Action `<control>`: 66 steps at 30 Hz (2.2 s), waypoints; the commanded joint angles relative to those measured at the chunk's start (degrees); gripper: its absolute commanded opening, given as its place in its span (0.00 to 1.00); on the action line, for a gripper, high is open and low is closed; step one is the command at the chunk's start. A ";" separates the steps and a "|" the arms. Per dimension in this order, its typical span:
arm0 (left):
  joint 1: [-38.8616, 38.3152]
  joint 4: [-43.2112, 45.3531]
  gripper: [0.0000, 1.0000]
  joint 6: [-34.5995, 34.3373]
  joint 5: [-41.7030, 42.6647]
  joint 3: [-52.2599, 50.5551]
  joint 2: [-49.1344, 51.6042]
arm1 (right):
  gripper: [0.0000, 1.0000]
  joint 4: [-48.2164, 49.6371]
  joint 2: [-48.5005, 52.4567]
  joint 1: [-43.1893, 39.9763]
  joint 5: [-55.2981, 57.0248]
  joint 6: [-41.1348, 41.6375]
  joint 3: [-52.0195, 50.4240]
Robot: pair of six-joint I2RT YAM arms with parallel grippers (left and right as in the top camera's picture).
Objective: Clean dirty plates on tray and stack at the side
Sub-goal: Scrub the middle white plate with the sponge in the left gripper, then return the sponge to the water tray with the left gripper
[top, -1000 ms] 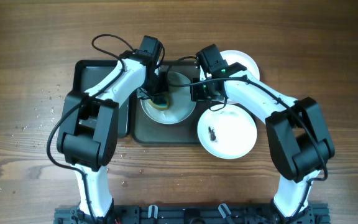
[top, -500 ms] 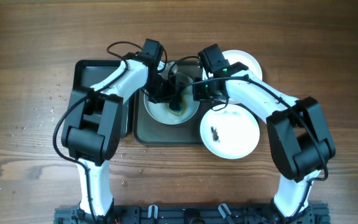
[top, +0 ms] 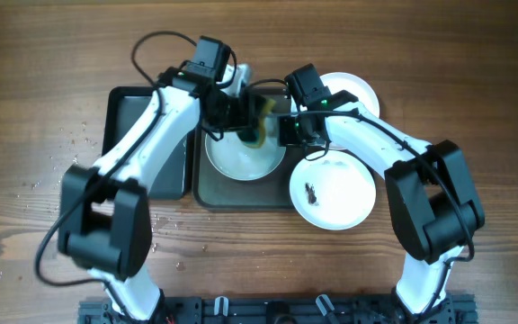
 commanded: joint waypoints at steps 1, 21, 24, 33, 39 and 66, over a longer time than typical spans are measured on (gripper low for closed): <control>0.52 -2.23 0.04 -4.96 -11.23 0.17 -0.09 | 0.04 0.26 0.74 0.42 -1.14 0.33 -0.20; -1.11 5.62 0.04 -17.70 -4.81 -10.86 8.20 | 0.04 0.26 0.74 0.42 -1.14 0.33 -0.20; -1.46 6.32 0.04 -17.27 1.62 -10.86 9.62 | 0.04 0.26 0.74 0.42 -1.14 0.35 -0.20; -1.18 6.91 0.04 -13.99 13.55 -10.32 9.25 | 0.04 0.24 0.74 0.42 -1.14 0.33 -0.20; -0.44 6.84 0.04 -12.79 10.16 -7.45 4.22 | 0.04 0.26 0.74 0.42 -1.14 0.31 -0.20; -2.12 6.47 0.05 -12.98 -18.08 -11.10 0.66 | 0.04 0.28 0.74 0.42 -1.14 0.17 -0.20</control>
